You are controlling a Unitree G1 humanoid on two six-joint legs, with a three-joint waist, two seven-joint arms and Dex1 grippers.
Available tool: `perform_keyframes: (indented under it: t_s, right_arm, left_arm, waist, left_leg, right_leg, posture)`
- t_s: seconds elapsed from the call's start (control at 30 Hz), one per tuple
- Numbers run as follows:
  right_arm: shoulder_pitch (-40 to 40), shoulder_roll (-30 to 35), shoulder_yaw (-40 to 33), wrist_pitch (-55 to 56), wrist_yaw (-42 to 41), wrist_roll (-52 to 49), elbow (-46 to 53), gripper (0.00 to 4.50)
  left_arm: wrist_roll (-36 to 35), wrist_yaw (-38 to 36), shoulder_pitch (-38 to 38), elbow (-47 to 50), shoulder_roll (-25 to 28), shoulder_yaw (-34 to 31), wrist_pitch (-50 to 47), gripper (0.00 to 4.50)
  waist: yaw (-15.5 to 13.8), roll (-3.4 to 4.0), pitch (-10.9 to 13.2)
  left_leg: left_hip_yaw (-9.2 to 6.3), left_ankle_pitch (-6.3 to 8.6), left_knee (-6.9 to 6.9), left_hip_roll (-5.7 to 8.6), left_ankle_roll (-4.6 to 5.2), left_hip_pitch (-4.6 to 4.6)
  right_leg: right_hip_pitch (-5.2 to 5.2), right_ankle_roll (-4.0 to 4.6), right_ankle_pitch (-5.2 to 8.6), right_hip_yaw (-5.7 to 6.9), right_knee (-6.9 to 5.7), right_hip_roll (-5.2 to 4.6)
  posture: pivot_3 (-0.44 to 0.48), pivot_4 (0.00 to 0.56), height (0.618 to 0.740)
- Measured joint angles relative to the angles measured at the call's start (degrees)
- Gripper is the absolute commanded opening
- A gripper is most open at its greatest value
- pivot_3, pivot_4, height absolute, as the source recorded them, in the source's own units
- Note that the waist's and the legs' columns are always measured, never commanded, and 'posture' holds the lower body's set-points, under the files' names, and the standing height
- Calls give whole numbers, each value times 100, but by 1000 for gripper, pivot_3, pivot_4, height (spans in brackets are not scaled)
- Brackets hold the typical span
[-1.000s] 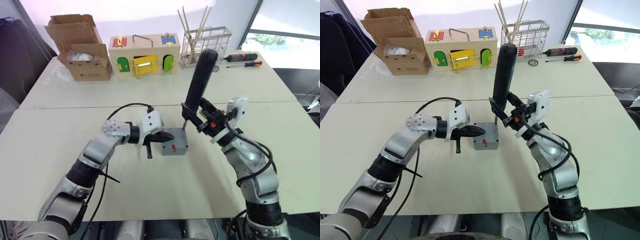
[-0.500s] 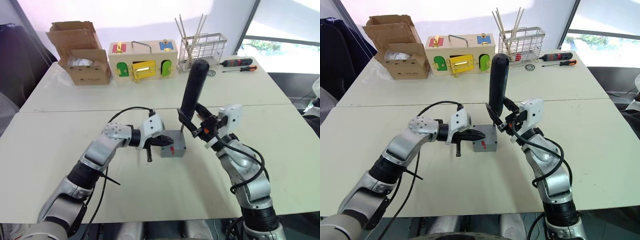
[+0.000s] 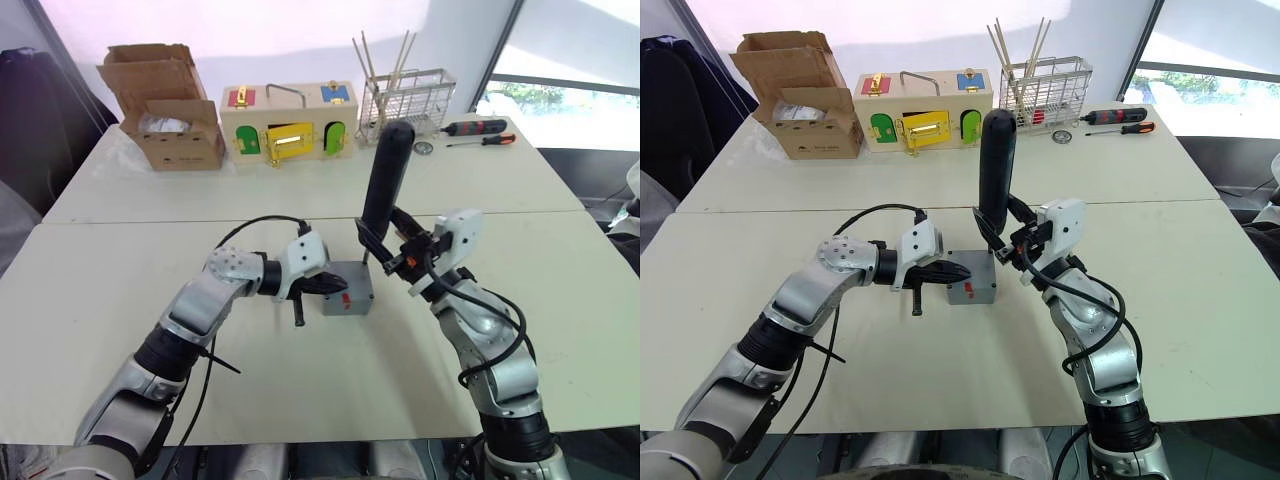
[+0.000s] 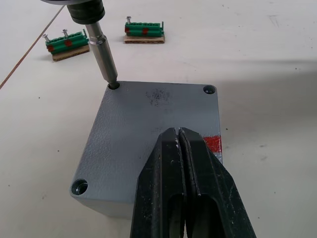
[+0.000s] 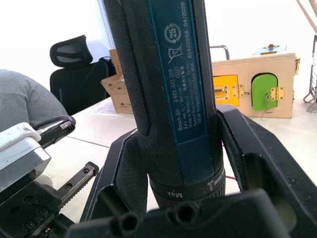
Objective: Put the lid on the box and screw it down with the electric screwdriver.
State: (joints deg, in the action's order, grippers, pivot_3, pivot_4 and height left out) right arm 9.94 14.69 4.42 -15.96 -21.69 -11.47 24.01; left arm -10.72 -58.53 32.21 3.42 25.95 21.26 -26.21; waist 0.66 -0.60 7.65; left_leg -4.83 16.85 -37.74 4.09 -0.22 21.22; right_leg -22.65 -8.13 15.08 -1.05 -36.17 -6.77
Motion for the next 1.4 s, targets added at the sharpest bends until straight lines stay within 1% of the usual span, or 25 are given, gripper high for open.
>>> perform_keyframes:
  t_s: [0.33,0.4,0.53,0.57,0.63,0.67,0.7,0.8,0.87,0.93,0.97,1.0,1.07,1.1,1.17,1.23,1.33,1.4]
  right_arm:
    - [22,53,-110,-82,7,-29,57,1883]
    - [168,193,-190,-496,30,-152,271,1883]
    - [934,685,-541,-2070,58,-819,750,1883]
    - [1344,868,-792,-2598,94,-1137,864,1883]
    - [1936,1090,-1269,-3149,182,-1533,990,1883]
    - [2309,1220,-1559,-3495,237,-1830,1051,1883]
    - [2506,1322,-1755,-3699,266,-2014,1137,1883]
    - [2735,1484,-2029,-4370,321,-2600,1293,1883]
    - [2788,1395,-2156,-4847,470,-2966,1140,1883]
    - [2894,1377,-2332,-5130,600,-3199,888,1883]
    - [2967,1469,-2399,-5217,635,-3245,755,1883]
    - [3008,1606,-2414,-5263,642,-3252,670,1883]
    - [3104,2182,-2440,-5462,574,-3236,350,1883]
    - [3133,2498,-2467,-5616,527,-3227,160,1883]
    - [3117,3355,-2487,-5928,316,-3143,-421,1883]
    - [3037,3902,-2487,-6022,138,-2979,-866,1883]
    - [2728,4526,-2284,-6069,-158,-2726,-1473,1883]
    - [2475,4742,-2139,-6220,-393,-2680,-1795,1883]
  left_arm:
    - [4,6,-6,-5,-15,-1,26,0]
    - [-9,34,-28,-2,-38,-33,23,0]
    - [-381,135,-190,13,-53,-484,-249,0]
    - [-510,166,-221,15,-25,-680,-369,0]
    - [-723,271,-219,21,-40,-975,-567,0]
    - [-904,363,-200,25,-77,-1199,-721,0]
    - [-1009,424,-148,43,-95,-1345,-821,0]
    - [-1377,633,73,269,-100,-1775,-1128,0]
    - [-1596,704,173,460,-99,-1955,-1324,0]
    - [-1761,744,218,665,-99,-2002,-1460,0]
    - [-1811,740,235,768,-80,-1978,-1513,0]
    - [-1824,733,239,844,-57,-1965,-1545,0]
    - [-1823,716,310,1008,72,-1815,-1602,0]
    - [-1839,710,380,1082,72,-1757,-1641,0]
    - [-1989,662,504,1393,78,-1698,-1740,0]
    - [-2040,599,566,1621,115,-1545,-1742,0]
    - [-1974,515,509,1855,165,-1123,-1707,0]
    - [-1962,504,368,1934,180,-944,-1695,0]
  waist:
    - [-6,1,1]
    - [-6,5,3]
    - [-13,37,61]
    - [-12,51,85]
    - [-17,56,102]
    - [-13,54,104]
    - [-14,53,104]
    - [3,53,104]
    - [24,53,106]
    - [12,53,110]
    - [3,54,110]
    - [-10,54,111]
    - [-48,51,112]
    - [-73,50,114]
    - [-125,50,116]
    - [-124,50,116]
    - [-104,50,116]
    - [-66,55,119]
  left_leg:
    - [-1,0,1,-1,0,1]
    - [-1,0,0,-1,0,7]
    - [-2,-1,-8,0,-2,36]
    - [-2,-2,-15,1,-2,63]
    - [-8,-4,-29,2,-7,129]
    - [-7,-27,-30,2,-47,151]
    - [-9,-28,-27,2,-48,167]
    - [-10,-29,-28,4,-49,195]
    - [1,-33,-33,7,-55,195]
    - [3,-39,-39,9,-61,196]
    - [4,-38,-41,10,-58,196]
    - [2,-37,-40,11,-55,197]
    - [0,-33,-41,13,-49,200]
    - [1,-33,-45,14,-49,204]
    - [6,-34,-47,14,-51,210]
    - [11,-33,-43,13,-48,210]
    - [15,-32,-40,9,-47,208]
    - [18,-31,-41,6,-44,207]
  right_leg:
    - [1,0,0,1,3,-3]
    - [-3,0,0,0,4,-6]
    - [-30,0,-1,0,0,-9]
    - [-56,0,-2,-1,-6,-9]
    - [-117,1,-3,2,-15,-10]
    - [-143,0,-4,2,-20,-11]
    - [-158,0,-4,3,-20,-12]
    - [-184,0,-4,4,-19,-15]
    - [-184,1,-6,-3,-21,-20]
    - [-184,3,-14,-5,-23,-22]
    - [-184,4,-17,-5,-24,-22]
    - [-184,4,-17,-4,-24,-22]
    - [-182,3,-17,0,-20,-22]
    - [-182,3,-17,0,-19,-22]
    - [-182,3,-17,-1,-6,-23]
    - [-182,3,-17,-2,-2,-23]
    - [-182,3,-17,-3,-2,-22]
    - [-183,3,-17,-5,-6,-21]
  posture:
    - [0,150,730]
    - [0,150,730]
    - [0,150,730]
    - [0,150,730]
    - [0,150,730]
    - [0,150,730]
    - [0,150,730]
    - [0,150,730]
    - [0,150,730]
    - [0,150,730]
    - [0,150,730]
    - [0,150,730]
    - [0,150,730]
    - [0,150,730]
    - [0,150,730]
    - [0,150,730]
    - [0,150,730]
    - [0,150,730]
